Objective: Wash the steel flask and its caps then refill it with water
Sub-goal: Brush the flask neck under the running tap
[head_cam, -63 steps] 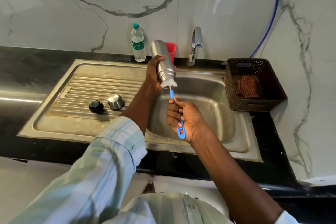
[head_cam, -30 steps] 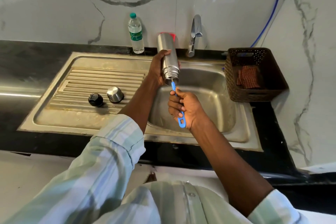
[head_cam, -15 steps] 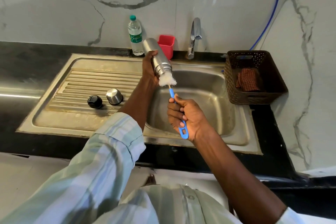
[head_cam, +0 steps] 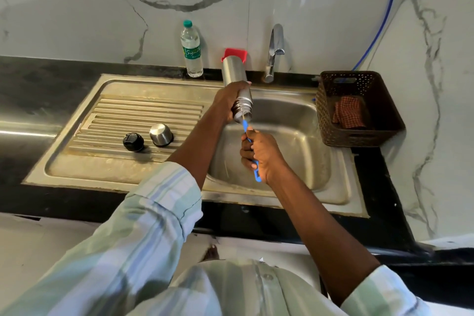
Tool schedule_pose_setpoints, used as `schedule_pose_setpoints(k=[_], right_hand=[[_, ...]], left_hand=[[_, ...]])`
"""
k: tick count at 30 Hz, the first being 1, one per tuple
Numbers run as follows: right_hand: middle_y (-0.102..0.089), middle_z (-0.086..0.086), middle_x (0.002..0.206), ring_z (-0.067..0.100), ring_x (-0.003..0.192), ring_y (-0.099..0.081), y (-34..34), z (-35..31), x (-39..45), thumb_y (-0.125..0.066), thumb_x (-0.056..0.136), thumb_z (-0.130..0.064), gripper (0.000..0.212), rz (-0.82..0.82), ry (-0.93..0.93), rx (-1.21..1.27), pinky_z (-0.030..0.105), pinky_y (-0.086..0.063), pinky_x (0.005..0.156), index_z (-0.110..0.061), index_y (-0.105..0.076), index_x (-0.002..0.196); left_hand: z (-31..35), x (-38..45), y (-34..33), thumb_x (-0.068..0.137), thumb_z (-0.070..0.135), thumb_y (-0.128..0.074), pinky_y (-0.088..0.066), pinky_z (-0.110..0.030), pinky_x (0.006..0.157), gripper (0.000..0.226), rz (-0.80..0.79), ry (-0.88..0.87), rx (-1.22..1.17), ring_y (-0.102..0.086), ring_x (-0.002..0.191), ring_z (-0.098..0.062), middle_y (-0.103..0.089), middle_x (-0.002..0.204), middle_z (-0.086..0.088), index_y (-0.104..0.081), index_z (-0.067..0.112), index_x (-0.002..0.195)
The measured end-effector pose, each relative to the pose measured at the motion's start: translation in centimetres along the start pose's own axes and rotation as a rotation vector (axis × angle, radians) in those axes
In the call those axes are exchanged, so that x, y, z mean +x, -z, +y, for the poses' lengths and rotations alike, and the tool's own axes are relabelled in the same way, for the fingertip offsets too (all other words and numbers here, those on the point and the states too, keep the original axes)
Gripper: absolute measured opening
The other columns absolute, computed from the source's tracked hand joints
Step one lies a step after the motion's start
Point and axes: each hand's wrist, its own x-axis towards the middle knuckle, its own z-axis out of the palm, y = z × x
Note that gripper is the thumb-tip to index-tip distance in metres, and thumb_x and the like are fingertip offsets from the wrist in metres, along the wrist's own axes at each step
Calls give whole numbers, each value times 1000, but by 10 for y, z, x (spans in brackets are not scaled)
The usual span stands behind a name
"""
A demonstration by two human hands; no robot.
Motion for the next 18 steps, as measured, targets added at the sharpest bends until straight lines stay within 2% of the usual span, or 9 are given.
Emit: schedule_pose_setpoints(k=[2, 4, 7, 10, 13, 16, 18], right_hand=[[-27, -6, 45, 5, 30, -20, 0, -3, -7, -34, 105, -19, 30, -54, -39, 98, 13, -17, 31, -9, -45, 79], [-26, -6, 46, 4, 30, -21, 1, -1, -20, -32, 105, -18, 31, -136, -89, 230, 14, -18, 29, -9, -45, 79], [-26, -6, 46, 5, 29, -22, 5, 3, -25, -32, 105, -19, 31, -201, -136, 350, 15, -19, 27, -9, -45, 79], [-27, -6, 45, 5, 28, -22, 5, -3, -11, -31, 104, -19, 31, -203, -146, 437, 16, -19, 26, -9, -45, 79], [-27, -6, 46, 5, 29, -23, 4, -6, -16, -31, 104, -19, 31, -251, -151, 474, 17, -20, 26, -9, -46, 78], [-26, -6, 47, 5, 29, -23, 4, -3, -27, -32, 104, -19, 30, -273, -154, 466, 18, -21, 26, -9, -46, 79], [-27, -6, 46, 5, 28, -23, 2, -6, -19, -32, 104, -20, 31, -273, -153, 476, 18, -20, 25, -9, -46, 79]], left_hand=[[0, -2, 2, 84, 27, -71, -54, -32, 55, 43, -26, -4, -148, -60, 54, -25, -59, 71, -12, -53, 1, 113], [4, 0, 8, 86, 26, -67, -54, -34, 61, 38, -44, -11, -304, -59, 57, -27, -57, 71, -13, -52, 0, 109], [-2, 0, 10, 86, 25, -66, -56, -38, 62, 45, -85, -23, -395, -60, 59, -29, -57, 73, -15, -49, -3, 117], [-15, -12, 1, 86, 25, -66, -58, -40, 64, 59, -174, -27, -413, -62, 68, -31, -58, 85, -18, -43, -4, 130], [-8, -13, 0, 85, 25, -67, -58, -39, 63, 55, -168, -37, -453, -61, 68, -31, -58, 85, -18, -45, -4, 126], [-1, -4, 6, 74, 25, -73, -57, -38, 59, 64, -151, -48, -519, -59, 66, -30, -58, 81, -17, -46, -3, 125], [-6, -9, 2, 75, 24, -73, -57, -39, 60, 63, -159, -65, -530, -60, 68, -30, -58, 84, -17, -45, -3, 125]])
